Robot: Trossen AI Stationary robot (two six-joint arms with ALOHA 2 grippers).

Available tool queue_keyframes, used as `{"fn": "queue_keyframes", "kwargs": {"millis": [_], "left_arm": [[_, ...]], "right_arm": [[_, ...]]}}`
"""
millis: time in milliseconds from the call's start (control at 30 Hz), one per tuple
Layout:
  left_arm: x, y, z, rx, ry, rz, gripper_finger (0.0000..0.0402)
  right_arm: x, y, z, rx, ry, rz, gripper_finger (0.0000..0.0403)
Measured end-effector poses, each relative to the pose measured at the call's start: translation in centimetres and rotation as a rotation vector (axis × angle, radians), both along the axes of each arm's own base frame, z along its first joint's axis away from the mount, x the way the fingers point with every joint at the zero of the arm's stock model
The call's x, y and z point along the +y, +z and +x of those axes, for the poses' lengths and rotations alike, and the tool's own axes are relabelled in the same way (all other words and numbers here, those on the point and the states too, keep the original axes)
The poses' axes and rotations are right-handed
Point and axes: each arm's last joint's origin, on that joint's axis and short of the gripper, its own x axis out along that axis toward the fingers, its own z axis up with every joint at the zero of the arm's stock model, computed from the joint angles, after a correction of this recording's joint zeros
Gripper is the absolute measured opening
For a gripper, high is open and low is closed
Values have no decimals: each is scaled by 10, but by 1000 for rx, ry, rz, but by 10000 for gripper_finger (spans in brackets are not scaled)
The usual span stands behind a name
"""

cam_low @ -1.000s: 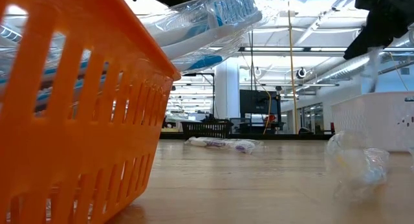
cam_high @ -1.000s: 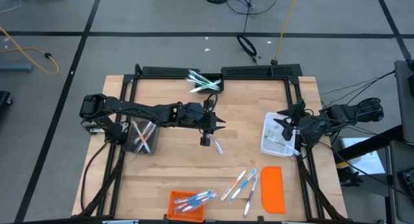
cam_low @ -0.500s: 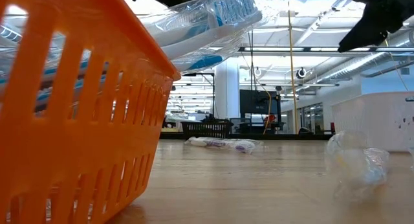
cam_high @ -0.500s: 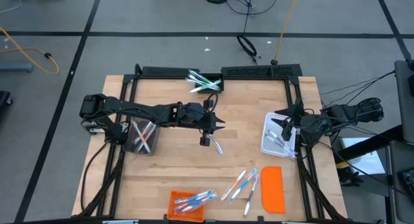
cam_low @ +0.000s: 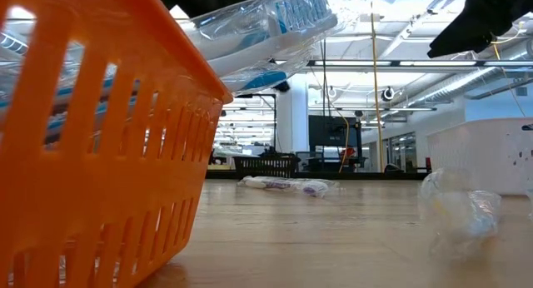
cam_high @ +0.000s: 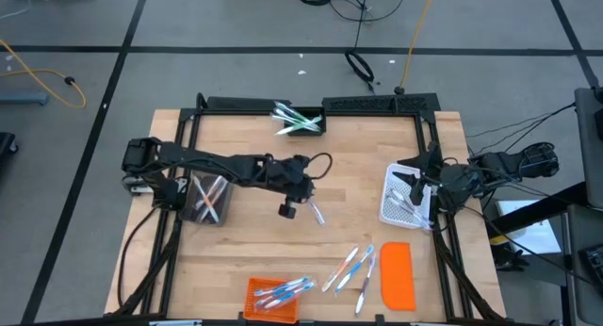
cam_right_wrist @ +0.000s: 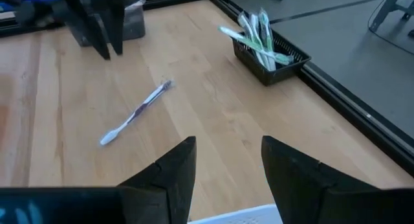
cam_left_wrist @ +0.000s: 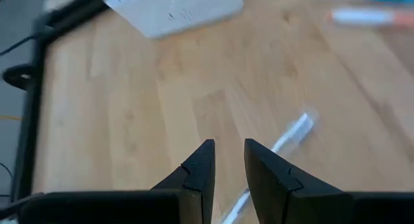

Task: Pick & Place Toothbrushes
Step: Put the purple toothbrush into the white bin

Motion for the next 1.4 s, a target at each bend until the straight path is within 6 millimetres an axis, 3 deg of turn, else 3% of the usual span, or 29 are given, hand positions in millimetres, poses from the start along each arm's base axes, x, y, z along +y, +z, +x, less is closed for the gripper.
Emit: {"fn": "queue_keyframes", "kwargs": {"millis": [167,600,1133,1400], "left_arm": [[0,-28,8,86,-41,45,85],[0,-66,19,187,-41,52,86],[0,-69,19,192,11,7,86],[1,-70,24,130,196,-140,86]], "right_arm": [[1,-1,2,6,13,8,165],[5,-20,14,-14,57,-34,164],[6,-19,16,-42,59,-31,162],[6,-18,16,-49,59,-28,160]]}}
